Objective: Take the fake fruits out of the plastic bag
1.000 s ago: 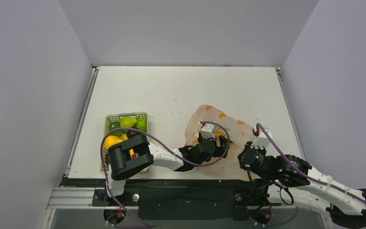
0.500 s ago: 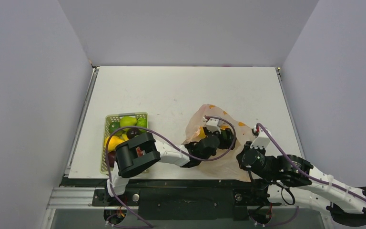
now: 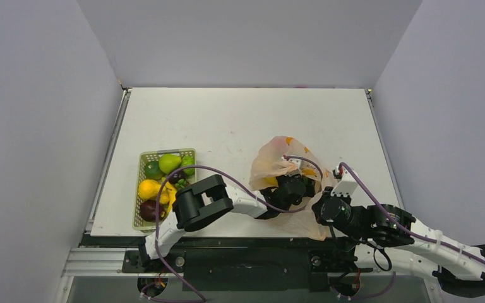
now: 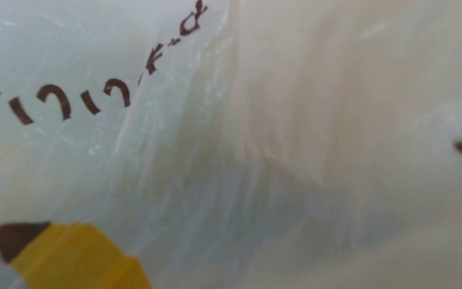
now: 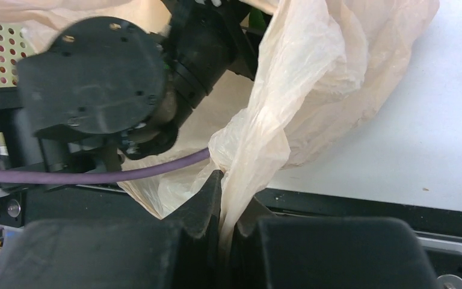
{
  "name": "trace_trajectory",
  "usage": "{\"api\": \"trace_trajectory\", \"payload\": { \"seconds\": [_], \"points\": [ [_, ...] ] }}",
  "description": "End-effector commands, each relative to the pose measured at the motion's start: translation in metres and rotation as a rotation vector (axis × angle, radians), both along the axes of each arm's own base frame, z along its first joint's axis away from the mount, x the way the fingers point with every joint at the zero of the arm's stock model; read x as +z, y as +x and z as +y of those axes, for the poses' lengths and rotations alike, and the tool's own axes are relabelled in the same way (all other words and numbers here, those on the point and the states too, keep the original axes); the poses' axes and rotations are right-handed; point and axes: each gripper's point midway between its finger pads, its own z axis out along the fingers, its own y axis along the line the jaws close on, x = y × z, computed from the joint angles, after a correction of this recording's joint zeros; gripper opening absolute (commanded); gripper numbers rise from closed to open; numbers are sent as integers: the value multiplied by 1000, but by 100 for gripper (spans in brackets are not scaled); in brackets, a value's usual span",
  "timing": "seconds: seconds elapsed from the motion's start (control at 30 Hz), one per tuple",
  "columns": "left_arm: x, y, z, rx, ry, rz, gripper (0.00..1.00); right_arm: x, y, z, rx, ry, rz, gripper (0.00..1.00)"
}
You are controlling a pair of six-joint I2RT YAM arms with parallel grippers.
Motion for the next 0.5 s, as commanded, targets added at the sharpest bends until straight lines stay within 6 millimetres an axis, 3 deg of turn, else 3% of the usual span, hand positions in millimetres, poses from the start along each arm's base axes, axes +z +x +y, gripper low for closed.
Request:
{"api": "trace_trajectory", "payload": {
  "seconds": [0.0, 0.17, 0.23, 0.37, 0.47],
  "points": [
    [-15, 7, 1, 37, 45, 24, 84, 17, 4, 1, -9, 40, -39, 0],
    [-15, 10, -9, 2, 39, 41, 68, 15, 3, -3, -15, 50, -40, 0],
    [-14, 9, -12, -15, 39, 42, 58, 15, 3, -5, -21, 52, -43, 0],
    [-4, 6, -14, -45, 24, 55, 28, 16, 4, -10, -30, 56, -59, 0],
    [16, 2, -13, -83, 3, 71, 16, 19, 5, -15, -40, 63, -80, 0]
  ]
}}
